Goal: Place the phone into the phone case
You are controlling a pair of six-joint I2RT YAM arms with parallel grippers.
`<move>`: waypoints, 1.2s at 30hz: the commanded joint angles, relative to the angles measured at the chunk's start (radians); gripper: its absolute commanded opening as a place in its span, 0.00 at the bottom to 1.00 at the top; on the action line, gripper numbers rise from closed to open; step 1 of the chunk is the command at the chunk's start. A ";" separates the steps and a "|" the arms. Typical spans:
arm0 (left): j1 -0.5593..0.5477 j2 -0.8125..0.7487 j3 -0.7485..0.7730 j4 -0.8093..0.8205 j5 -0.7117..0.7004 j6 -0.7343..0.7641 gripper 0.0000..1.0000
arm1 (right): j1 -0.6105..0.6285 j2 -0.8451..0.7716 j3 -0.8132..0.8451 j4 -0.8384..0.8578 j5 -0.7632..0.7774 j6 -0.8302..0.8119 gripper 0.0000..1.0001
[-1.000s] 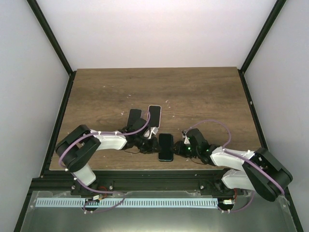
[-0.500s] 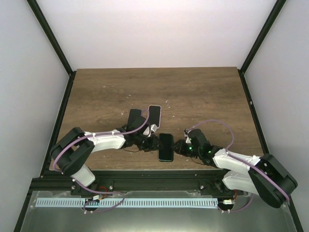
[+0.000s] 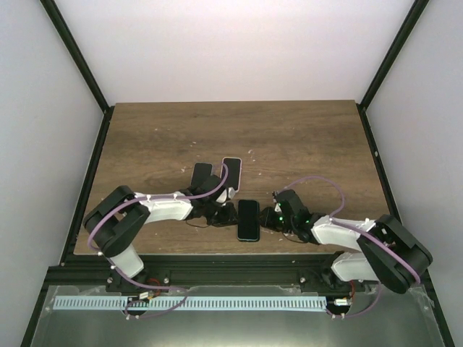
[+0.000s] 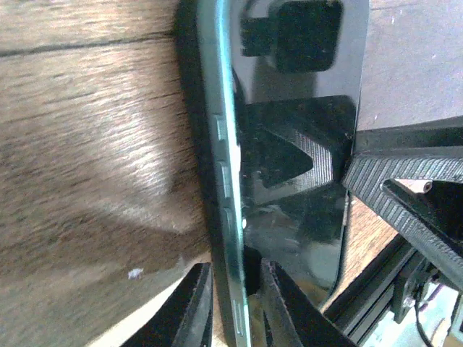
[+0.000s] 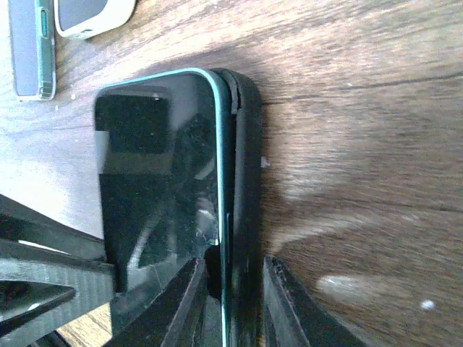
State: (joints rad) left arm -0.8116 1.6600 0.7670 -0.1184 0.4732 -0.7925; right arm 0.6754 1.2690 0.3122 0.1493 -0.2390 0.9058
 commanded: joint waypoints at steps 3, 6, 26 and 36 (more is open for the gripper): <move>-0.003 0.046 0.029 0.022 0.031 0.015 0.12 | -0.001 0.051 0.020 0.088 -0.054 -0.005 0.22; -0.003 0.037 0.018 0.043 0.045 0.003 0.09 | -0.001 0.061 0.007 0.140 -0.093 0.010 0.22; -0.003 -0.033 -0.067 0.084 0.070 -0.022 0.16 | 0.000 -0.007 -0.008 0.324 -0.238 0.253 0.29; -0.003 -0.039 -0.059 0.083 0.087 -0.022 0.16 | -0.001 0.012 -0.004 0.181 -0.199 0.156 0.25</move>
State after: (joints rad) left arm -0.8051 1.6272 0.7105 -0.0505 0.5400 -0.8261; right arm 0.6647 1.2804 0.2855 0.3569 -0.4259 1.0958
